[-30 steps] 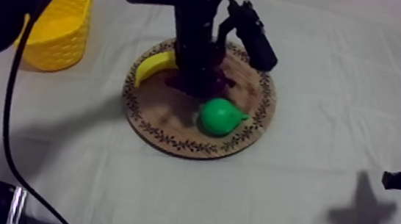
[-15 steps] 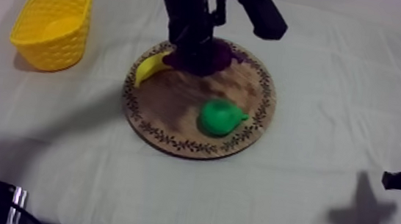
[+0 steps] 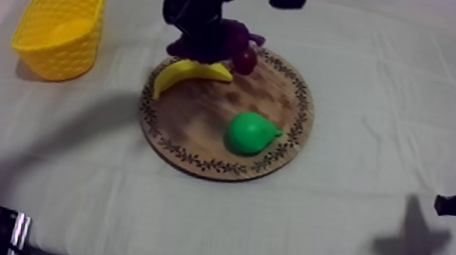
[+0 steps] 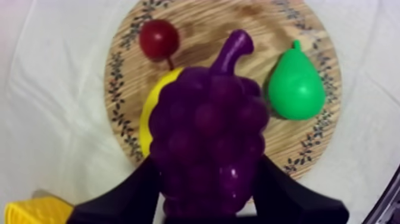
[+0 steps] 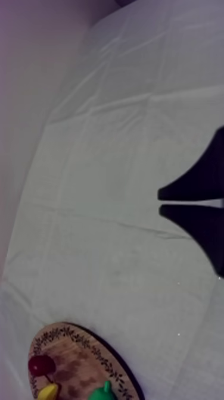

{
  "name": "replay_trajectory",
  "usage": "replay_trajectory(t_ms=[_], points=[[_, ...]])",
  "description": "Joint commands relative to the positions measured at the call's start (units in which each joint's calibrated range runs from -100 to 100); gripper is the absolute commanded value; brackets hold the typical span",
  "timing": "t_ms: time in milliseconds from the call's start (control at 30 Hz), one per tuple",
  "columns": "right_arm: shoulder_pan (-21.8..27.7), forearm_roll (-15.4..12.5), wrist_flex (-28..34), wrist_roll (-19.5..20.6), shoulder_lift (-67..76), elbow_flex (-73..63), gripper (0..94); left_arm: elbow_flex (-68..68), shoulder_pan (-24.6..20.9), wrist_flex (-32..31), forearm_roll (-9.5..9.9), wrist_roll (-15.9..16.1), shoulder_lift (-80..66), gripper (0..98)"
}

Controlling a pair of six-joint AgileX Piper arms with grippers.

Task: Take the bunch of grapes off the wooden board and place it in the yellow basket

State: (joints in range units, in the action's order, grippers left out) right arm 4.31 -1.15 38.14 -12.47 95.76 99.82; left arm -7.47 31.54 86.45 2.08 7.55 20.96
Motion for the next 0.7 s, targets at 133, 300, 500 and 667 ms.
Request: replay_trajectory(t_ms=[133,300,500,667], points=[[-0.02,0.00,0.00,0.00,0.00,-0.04,0.3,-1.41,-3.66,-0.12,-0.63,0.24,-0.71,33.7],[-0.02,0.00,0.00,0.00,0.00,-0.04,0.3,-2.37,-7.54,-0.13,-1.14,0.20,-1.48,33.2],[-0.02,0.00,0.00,0.00,0.00,-0.04,0.3,-1.32,-13.14,-0.13,-1.40,-0.97,-3.39,31.4],[-0.02,0.00,0.00,0.00,0.00,-0.04,0.3,-0.10,-18.02,-0.13,-1.63,-1.81,-5.08,30.0]])
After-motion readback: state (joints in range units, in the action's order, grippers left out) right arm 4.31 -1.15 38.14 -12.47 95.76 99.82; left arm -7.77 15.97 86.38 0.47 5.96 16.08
